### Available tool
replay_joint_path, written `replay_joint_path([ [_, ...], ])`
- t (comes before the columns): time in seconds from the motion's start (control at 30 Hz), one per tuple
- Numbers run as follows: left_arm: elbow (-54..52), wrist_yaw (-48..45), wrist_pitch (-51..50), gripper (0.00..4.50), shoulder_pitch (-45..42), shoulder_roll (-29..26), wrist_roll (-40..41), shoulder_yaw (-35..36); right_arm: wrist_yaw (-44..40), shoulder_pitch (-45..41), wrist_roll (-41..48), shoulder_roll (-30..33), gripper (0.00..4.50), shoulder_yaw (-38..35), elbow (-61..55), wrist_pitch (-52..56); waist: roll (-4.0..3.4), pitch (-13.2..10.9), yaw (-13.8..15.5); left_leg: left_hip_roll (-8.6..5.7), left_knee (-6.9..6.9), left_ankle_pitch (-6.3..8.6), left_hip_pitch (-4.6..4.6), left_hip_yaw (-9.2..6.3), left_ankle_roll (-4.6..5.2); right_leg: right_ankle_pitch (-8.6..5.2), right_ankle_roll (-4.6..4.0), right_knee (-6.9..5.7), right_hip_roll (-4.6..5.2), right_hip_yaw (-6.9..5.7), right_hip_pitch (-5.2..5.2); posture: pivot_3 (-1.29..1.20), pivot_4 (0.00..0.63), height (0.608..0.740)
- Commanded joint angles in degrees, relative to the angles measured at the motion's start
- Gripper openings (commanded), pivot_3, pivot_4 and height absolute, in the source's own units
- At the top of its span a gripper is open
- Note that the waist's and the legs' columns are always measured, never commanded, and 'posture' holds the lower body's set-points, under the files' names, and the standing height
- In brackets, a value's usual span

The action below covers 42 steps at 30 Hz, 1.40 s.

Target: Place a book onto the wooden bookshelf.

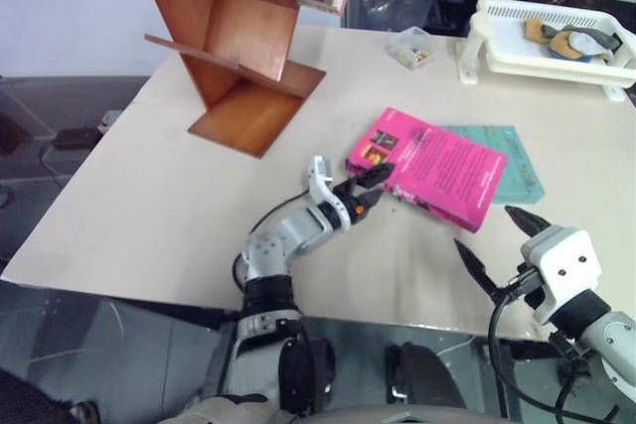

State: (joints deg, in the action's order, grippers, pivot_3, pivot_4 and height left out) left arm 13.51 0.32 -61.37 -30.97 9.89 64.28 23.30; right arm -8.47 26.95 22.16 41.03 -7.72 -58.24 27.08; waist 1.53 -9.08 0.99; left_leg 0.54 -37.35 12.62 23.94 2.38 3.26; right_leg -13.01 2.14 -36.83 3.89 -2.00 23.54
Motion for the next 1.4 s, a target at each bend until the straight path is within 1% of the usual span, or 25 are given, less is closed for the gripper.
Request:
replay_joint_path([
  [0.03, -2.2, 1.91, 1.6, 4.5, 1.72, 3.19, 1.47, -0.23, 0.84, -0.2, 1.82, 1.57, 4.46, -0.75, -1.76, -1.04, 0.0, 0.0, -0.01, 0.0, 0.0, 0.0, 0.0, 0.01, 0.0, 0.0, 0.0, 0.0, 0.0, 0.01, 0.0, 0.0, 0.15, 0.74],
  [0.23, -3.31, 6.15, 5.24, 4.5, 1.9, 6.39, 2.76, -1.87, 2.27, -0.66, 5.86, 3.85, 4.46, -1.7, -1.76, -1.98, 0.01, 0.01, -0.04, 0.0, 0.0, 0.0, -0.03, 0.01, 0.0, 0.0, 0.0, 0.0, -0.01, 0.03, -0.02, 0.0, 0.15, 0.74],
  [0.4, -4.41, 10.21, 6.19, 4.5, 0.94, 6.9, 6.58, -2.95, 4.42, -1.73, 8.89, 4.92, 4.46, 0.08, -1.76, -2.79, 0.02, 0.02, -0.05, 0.0, -0.01, 0.0, -0.04, 0.01, 0.0, 0.0, 0.0, 0.0, -0.01, 0.04, -0.03, 0.0, 0.15, 0.74],
  [0.57, -5.78, 14.08, 6.66, 4.5, 0.23, 7.04, 10.95, -4.17, 5.48, -0.11, 9.39, 6.92, 4.46, 2.12, -1.76, -6.08, 0.05, 0.0, 0.01, 0.0, -0.01, 0.0, -0.01, 0.0, 0.0, 0.0, 0.0, 0.0, 0.0, 0.07, -0.02, 0.0, 0.15, 0.74],
  [0.77, -4.55, 16.23, 6.86, 4.5, -0.75, 6.34, 15.05, -5.45, 4.25, 4.2, 10.07, 11.48, 4.46, 3.42, -1.76, -13.09, 0.08, -0.02, 0.05, -0.05, -0.02, 0.01, 0.01, 0.0, 0.01, 0.0, 0.0, 0.01, 0.01, 0.03, -0.02, 0.0, 0.15, 0.74],
  [0.9, -3.53, 17.07, 6.87, 4.5, -1.53, 6.68, 16.23, -6.91, 2.78, 9.07, 11.15, 13.84, 4.46, 2.65, -1.76, -18.18, 0.19, -0.08, 0.15, -0.06, -0.03, 0.01, 0.01, -0.02, 0.02, 0.0, 0.01, 0.01, 0.01, 0.01, -0.03, 0.0, 0.15, 0.74],
  [1.03, -2.69, 18.01, 7.23, 4.5, -1.93, 6.41, 16.93, -8.13, 3.22, 11.43, 10.65, 14.08, 4.46, 0.36, -1.76, -19.49, 0.27, -0.12, 0.23, -0.06, -0.04, 0.01, 0.01, -0.01, 0.02, 0.0, 0.01, 0.01, 0.02, 0.02, -0.04, 0.0, 0.15, 0.74],
  [1.13, -1.62, 17.53, 8.7, 4.5, -1.91, 6.18, 15.52, -8.78, 3.14, 12.5, 10.37, 14.05, 4.46, -0.48, -1.76, -20.02, 0.28, -0.13, 0.24, -0.06, -0.05, 0.01, 0.0, 0.01, 0.02, 0.0, 0.01, 0.01, 0.02, 0.03, -0.04, 0.0, 0.15, 0.74],
  [1.2, -0.15, 16.23, 10.74, 4.0, -2.2, 6.06, 13.92, -9.11, 3.41, 12.99, 9.77, 13.56, 4.5, -0.65, -1.76, -20.25, 0.29, -0.14, 0.26, -0.06, -0.05, 0.01, 0.01, 0.0, 0.02, 0.0, 0.01, 0.01, 0.02, 0.02, -0.03, 0.0, 0.15, 0.74],
  [1.33, 2.79, 13.26, 13.35, 2.34, -3.4, 6.22, 12.81, -9.12, 4.27, 12.11, 9.18, 11.98, 4.5, -0.15, -1.76, -19.62, 0.29, -0.12, 0.33, -0.06, -0.05, 0.01, 0.0, -0.01, 0.02, 0.0, 0.0, 0.01, 0.02, 0.0, -0.04, 0.0, 0.15, 0.74],
  [1.4, 3.96, 12.2, 14.84, 1.34, -4.17, 6.19, 12.35, -9.07, 4.33, 10.72, 8.41, 11.16, 4.5, 0.54, -1.76, -18.25, 0.3, -0.11, 0.33, -0.06, -0.05, 0.01, -0.04, 0.0, 0.02, -0.01, 0.0, 0.01, 0.03, 0.0, -0.09, 0.0, 0.15, 0.74],
])
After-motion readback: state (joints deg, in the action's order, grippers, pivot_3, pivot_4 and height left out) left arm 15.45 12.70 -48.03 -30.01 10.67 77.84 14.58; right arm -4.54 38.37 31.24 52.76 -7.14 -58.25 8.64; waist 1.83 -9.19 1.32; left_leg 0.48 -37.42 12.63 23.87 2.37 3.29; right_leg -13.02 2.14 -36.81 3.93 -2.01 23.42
